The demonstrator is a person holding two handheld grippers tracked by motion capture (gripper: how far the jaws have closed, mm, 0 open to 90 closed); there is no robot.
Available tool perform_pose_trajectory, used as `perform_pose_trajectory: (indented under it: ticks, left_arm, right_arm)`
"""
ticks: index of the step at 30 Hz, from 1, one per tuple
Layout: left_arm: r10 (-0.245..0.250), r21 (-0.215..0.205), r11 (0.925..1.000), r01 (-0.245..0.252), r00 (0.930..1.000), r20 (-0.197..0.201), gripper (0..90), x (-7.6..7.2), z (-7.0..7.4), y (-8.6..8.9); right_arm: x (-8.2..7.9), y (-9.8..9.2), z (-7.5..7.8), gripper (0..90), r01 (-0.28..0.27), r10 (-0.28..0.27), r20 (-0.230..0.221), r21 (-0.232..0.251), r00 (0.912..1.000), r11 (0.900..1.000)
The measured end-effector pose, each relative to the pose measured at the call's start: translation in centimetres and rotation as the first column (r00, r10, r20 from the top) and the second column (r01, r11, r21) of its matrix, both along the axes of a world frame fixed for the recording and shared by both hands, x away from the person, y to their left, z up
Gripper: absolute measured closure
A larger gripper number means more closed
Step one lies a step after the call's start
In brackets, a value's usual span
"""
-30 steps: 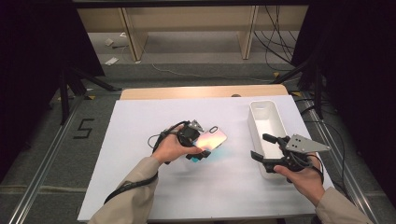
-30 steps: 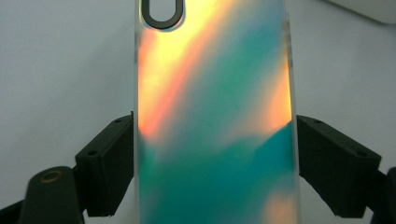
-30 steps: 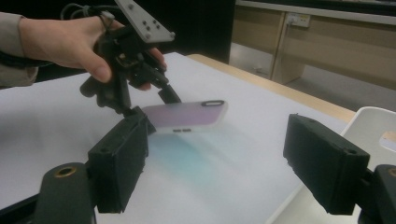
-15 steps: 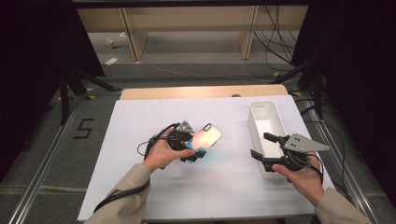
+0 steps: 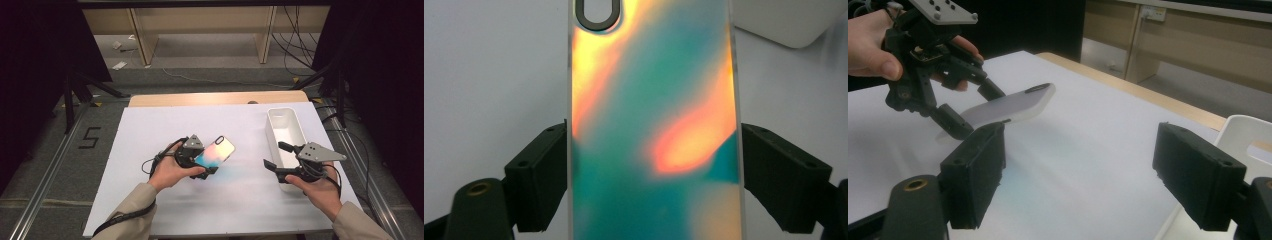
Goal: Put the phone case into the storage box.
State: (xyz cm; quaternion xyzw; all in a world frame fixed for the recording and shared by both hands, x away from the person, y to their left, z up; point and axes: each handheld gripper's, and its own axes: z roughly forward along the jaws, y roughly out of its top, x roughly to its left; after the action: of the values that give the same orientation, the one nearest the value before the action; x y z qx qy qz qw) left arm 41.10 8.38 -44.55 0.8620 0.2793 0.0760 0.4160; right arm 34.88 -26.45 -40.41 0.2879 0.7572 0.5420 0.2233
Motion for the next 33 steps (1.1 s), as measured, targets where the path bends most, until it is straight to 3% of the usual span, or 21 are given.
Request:
perform_pose_trajectory:
  ticks: [19,33]
  left_arm:
    - [-0.009,0.008,0.9999,0.009,0.9992,0.04,17.0,-1.9,0.3,0.3]
    - [-0.019,0.022,0.9996,0.017,0.9982,0.057,17.0,-2.6,0.1,0.4]
  right_arm:
    - [0.9,4.0,0.6,22.3,-0.03,0.03,-0.021,0.006,0.9993,1.0]
    - [2.4,6.5,0.0,23.0,-0.031,0.03,-0.047,-0.011,0.9984,0.999]
